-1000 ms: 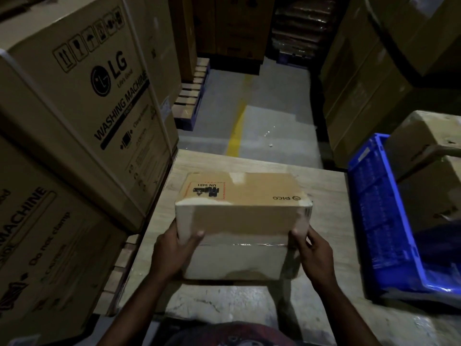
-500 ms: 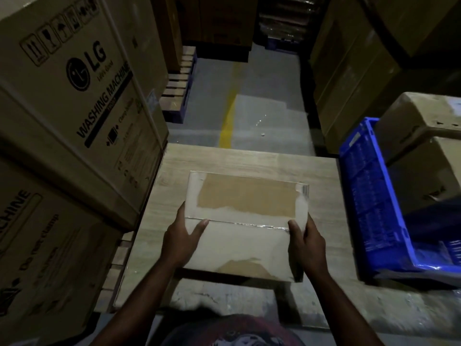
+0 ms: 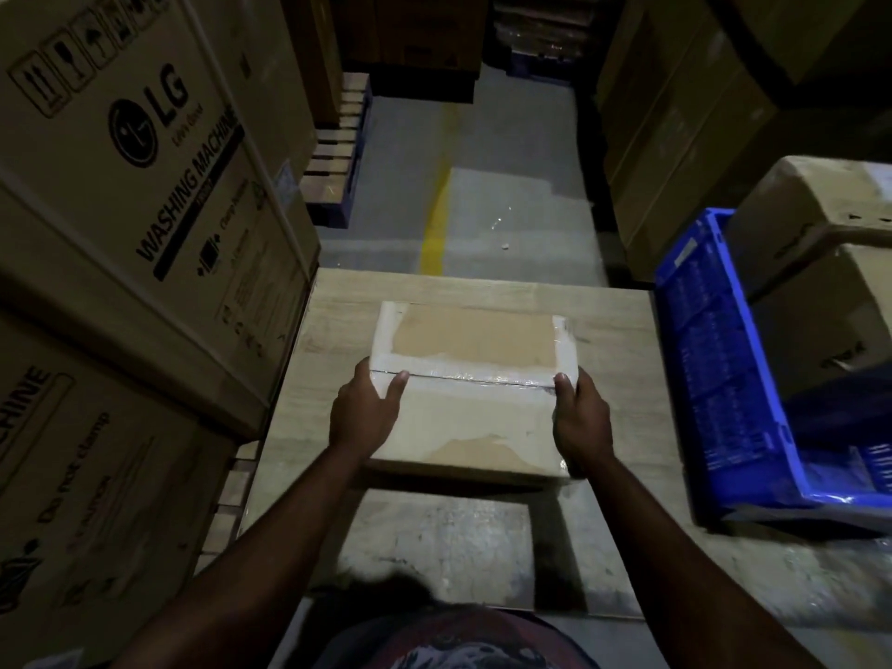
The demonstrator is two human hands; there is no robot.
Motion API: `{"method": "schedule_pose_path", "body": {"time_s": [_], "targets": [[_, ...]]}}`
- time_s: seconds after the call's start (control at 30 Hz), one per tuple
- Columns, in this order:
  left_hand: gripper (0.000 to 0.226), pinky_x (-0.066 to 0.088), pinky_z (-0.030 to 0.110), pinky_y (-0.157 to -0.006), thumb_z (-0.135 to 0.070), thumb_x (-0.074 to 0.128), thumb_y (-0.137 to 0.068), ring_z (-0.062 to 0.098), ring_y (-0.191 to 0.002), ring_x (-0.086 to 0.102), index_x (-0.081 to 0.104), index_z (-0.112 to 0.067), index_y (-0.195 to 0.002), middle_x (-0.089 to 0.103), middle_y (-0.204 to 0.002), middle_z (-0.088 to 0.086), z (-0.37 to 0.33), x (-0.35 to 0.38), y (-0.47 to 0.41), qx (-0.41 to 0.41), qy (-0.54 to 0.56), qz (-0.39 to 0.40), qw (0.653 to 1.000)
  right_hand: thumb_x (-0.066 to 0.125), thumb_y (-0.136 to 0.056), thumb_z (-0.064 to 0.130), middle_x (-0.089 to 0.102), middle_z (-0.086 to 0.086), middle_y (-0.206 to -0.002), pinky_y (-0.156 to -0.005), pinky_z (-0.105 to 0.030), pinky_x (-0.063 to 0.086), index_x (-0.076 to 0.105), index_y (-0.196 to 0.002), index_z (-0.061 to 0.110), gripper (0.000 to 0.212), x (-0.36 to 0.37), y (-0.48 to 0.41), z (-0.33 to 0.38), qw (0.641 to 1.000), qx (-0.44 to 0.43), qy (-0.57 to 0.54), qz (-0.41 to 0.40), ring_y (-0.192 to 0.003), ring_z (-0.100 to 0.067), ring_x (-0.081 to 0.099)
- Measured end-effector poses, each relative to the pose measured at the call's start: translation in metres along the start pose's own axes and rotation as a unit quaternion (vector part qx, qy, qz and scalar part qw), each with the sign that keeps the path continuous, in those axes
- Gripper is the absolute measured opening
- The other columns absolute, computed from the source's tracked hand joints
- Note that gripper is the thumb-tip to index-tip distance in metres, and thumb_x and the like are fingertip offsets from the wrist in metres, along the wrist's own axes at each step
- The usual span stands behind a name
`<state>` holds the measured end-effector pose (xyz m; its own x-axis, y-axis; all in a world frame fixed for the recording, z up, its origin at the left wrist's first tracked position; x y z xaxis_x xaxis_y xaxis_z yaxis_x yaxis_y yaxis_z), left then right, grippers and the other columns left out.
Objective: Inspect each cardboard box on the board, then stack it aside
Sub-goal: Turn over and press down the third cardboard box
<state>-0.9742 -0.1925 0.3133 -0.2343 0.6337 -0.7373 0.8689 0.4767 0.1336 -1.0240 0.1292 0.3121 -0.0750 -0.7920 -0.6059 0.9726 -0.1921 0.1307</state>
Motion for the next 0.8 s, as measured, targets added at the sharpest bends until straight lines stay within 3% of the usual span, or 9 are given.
{"method": "schedule_pose_path", "body": {"time_s": [0.3,0.5,0.8], "targets": [[0.066,0.052,0.040,-0.086,-0.062,0.055,-0.091,0.037,-0.109,0.061,0.048,-0.015,-0.136,0.066,-0.121,0.015,-0.003,0.002,-0.003,-0.025,-0.009,0.017,1.000,0.034,-0.108,0.042,0.067,-0.008,-0.120,-0.082,-0.031,0.039,0.055,-0.133,0.017,0.040,0.002,-0.006,0.000,0.999,0.007,0.020,0.027,-0.110,-0.030,0.061],[0.068,0.053,0.039,-0.086,-0.066,0.056,-0.088,0.034,-0.109,0.063,0.047,-0.022,-0.139,0.068,-0.122,0.009,0.014,-0.004,0.052,-0.035,0.012,0.002,0.999,0.033,-0.107,0.044,0.066,-0.002,-0.100,-0.075,-0.035,0.040,0.054,-0.129,0.021,0.038,-0.011,0.038,-0.011,0.999,0.021,0.041,0.022,-0.094,-0.029,0.061],[0.067,0.052,0.041,-0.082,-0.066,0.054,-0.089,0.037,-0.106,0.062,0.045,-0.019,-0.138,0.068,-0.118,0.013,0.010,-0.001,0.046,-0.037,-0.044,0.019,0.998,0.031,-0.106,0.048,0.068,-0.008,-0.099,-0.074,-0.040,0.046,0.051,-0.127,0.023,0.039,-0.010,0.034,-0.024,0.996,0.030,0.088,-0.002,-0.093,-0.036,0.063]]}}
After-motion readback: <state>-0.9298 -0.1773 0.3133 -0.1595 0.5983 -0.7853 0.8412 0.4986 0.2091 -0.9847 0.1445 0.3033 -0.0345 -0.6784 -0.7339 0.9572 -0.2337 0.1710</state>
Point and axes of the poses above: each hand's wrist, its own y-axis away from the middle knuckle, its own x-axis out of the palm, z = x × y, the point moved 5 cm from there along -y, towards the middle knuckle
